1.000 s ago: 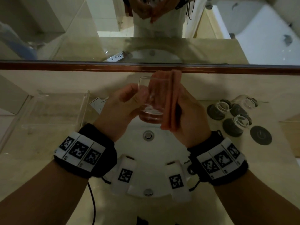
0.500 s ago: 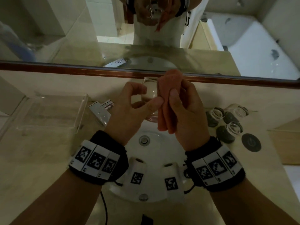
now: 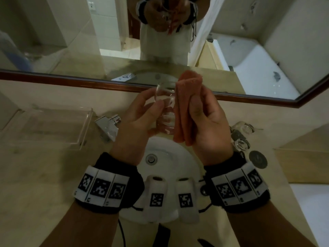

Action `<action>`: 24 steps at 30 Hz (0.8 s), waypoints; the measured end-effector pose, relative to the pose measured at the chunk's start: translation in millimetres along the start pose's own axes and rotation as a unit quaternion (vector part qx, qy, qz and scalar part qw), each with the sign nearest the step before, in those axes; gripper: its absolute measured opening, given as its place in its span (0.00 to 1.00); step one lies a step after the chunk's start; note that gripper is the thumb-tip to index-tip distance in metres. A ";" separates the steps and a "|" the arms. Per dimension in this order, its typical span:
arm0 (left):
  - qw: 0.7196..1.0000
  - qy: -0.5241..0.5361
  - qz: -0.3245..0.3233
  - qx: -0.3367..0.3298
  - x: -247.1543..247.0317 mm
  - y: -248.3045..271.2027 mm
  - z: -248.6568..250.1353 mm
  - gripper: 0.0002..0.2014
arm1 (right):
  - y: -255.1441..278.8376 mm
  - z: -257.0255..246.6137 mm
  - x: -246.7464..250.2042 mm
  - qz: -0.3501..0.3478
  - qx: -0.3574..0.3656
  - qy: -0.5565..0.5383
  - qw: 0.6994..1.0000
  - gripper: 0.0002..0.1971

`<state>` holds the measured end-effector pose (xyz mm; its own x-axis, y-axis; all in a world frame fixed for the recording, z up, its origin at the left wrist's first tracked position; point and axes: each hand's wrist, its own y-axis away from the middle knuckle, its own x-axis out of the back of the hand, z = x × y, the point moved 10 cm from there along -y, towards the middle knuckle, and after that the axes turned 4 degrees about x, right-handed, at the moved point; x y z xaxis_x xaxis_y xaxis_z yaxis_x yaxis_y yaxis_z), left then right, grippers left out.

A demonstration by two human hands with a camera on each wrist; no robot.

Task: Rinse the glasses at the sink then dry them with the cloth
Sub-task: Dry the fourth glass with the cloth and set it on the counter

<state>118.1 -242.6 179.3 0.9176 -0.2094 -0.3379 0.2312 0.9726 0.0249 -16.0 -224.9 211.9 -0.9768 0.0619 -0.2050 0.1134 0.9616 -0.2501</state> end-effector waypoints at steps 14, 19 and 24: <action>0.997 0.039 -0.066 -0.026 -4.0 33.9 23.7 0.24 | 28.2 -6.5 -13.9 0.001 -0.017 -0.032 0.999 0.25; 0.996 0.054 -0.053 -0.049 -2.9 44.5 33.9 0.22 | 40.1 -32.4 -20.8 0.015 0.043 0.026 0.999 0.27; 0.994 0.010 -0.058 -0.096 -12.5 54.2 42.8 0.26 | 53.0 -49.9 -22.7 0.028 0.086 0.049 0.995 0.24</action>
<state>133.1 -191.6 225.2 0.8813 -0.3201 -0.3477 0.2665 0.9442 -0.1937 3.2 -161.9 250.6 -0.9800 0.1486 -0.1320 0.1899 0.8963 -0.4007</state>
